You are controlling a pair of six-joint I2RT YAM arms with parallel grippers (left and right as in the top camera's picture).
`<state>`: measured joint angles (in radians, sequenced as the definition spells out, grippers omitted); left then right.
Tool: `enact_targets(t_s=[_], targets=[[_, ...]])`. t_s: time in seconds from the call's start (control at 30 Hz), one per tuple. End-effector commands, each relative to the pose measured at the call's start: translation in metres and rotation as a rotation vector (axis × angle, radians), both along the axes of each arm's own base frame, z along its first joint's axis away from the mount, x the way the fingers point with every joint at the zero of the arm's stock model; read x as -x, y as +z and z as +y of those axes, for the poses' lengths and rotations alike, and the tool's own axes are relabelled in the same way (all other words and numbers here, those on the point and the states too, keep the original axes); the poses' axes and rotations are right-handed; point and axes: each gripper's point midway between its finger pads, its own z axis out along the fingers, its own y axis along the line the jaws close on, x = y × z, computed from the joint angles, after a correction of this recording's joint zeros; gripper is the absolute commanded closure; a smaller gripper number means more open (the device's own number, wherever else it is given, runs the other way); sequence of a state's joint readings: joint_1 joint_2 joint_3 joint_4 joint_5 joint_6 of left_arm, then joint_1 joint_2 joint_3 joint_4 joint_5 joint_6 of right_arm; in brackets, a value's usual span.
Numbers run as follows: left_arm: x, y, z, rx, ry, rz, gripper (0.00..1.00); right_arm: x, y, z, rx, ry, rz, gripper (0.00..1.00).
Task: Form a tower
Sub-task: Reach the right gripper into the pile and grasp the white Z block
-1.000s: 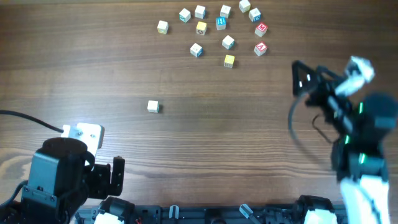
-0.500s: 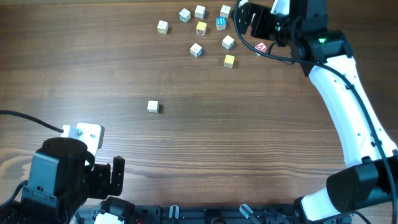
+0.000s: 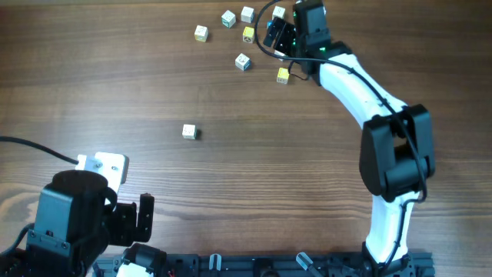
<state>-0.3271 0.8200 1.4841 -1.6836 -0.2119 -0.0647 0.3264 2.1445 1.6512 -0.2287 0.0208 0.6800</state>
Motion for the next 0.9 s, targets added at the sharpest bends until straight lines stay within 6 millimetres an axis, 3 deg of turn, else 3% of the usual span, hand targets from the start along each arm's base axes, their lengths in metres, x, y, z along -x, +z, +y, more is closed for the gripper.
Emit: enact_targets(t_s=[0.0, 0.2, 0.37, 0.53, 0.63, 0.8, 0.87], targets=[[0.000, 0.001, 0.001, -0.006, -0.003, -0.004, 0.00, -0.010, -0.027, -0.005, -0.025, -0.106, 0.025, 0.01], [0.000, 0.001, 0.001, -0.006, -0.003, -0.004, 0.00, -0.020, -0.076, 0.005, -0.056, -0.128, 0.035, 0.00], [0.000, 0.001, 0.001, -0.006, -0.003, -0.004, 0.00, -0.022, -0.094, 0.003, -0.049, -0.149, 0.047, 0.02], [0.000, 0.001, 0.001, -0.006, -0.003, -0.004, 0.00, -0.022, -0.098, -0.007, 0.052, -0.135, 0.031, 0.22], [0.000, 0.001, 0.001, -0.006, -0.003, -0.004, 0.00, -0.022, -0.098, -0.009, 0.136, -0.065, 0.013, 0.42], [0.000, 0.001, 0.001, -0.006, -0.003, -0.004, 0.00, -0.020, -0.098, -0.015, 0.291, 0.039, -0.001, 0.50], [0.000, 0.001, 0.001, -0.006, -0.003, -0.004, 0.00, -0.018, -0.090, -0.017, 0.325, 0.070, -0.002, 0.53]])
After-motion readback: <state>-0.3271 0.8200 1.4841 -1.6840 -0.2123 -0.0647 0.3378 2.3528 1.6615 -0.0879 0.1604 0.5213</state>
